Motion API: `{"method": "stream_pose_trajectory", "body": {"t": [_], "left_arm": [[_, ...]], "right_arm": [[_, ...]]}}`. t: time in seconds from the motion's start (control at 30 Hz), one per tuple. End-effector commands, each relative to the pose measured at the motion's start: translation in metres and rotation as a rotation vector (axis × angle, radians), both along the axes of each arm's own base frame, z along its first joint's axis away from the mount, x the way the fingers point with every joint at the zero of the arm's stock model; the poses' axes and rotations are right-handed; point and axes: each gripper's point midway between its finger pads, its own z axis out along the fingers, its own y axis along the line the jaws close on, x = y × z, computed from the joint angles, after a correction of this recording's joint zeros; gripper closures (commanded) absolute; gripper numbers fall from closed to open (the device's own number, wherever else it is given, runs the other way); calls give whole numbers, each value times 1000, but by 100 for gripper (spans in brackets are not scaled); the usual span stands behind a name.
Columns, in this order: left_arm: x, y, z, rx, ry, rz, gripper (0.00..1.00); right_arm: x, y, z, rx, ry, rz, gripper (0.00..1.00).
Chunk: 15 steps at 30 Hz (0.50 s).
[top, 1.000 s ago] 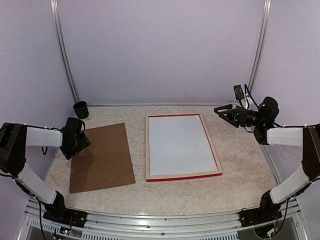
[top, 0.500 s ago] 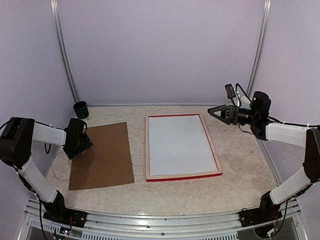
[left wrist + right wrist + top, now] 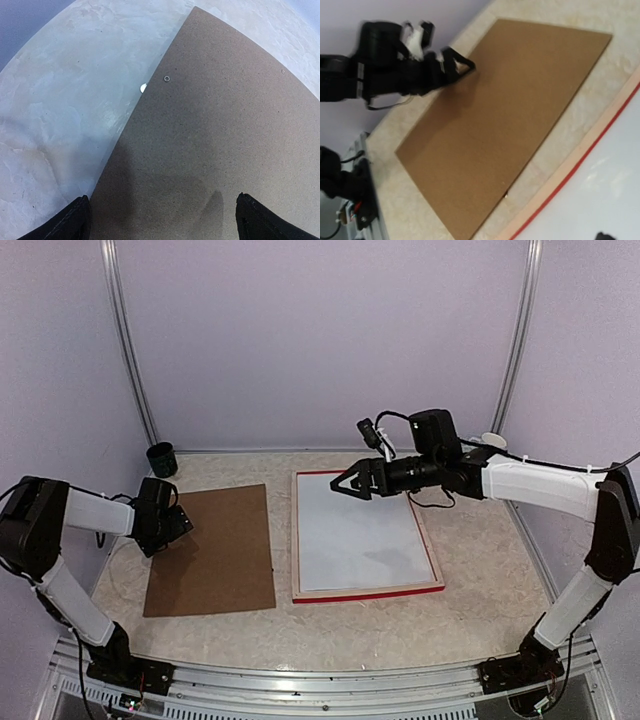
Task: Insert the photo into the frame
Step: Turn over the backboard at the center of the board.
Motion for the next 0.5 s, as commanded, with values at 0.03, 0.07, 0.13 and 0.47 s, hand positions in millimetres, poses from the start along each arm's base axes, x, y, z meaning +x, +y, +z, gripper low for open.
{"method": "stream_pose_trajectory", "body": {"t": [0.03,0.07,0.13,0.47], "left_arm": [[-4,-23,-6,-84,-6,-71,1],[-4,-25,-6,-92,-12,-77,1],[-5,-28,-5,-105,-22,-86,1],[-10,-41,-10,-164,-59,-130,1]], "right_arm": [[-3,34,-29,-159,72,-112,1],[-5,44,-33,-171,77,-109,1],[-8,62,-42,-206,88,-109,1],[0,134,-87,-294,165,-123,3]]}}
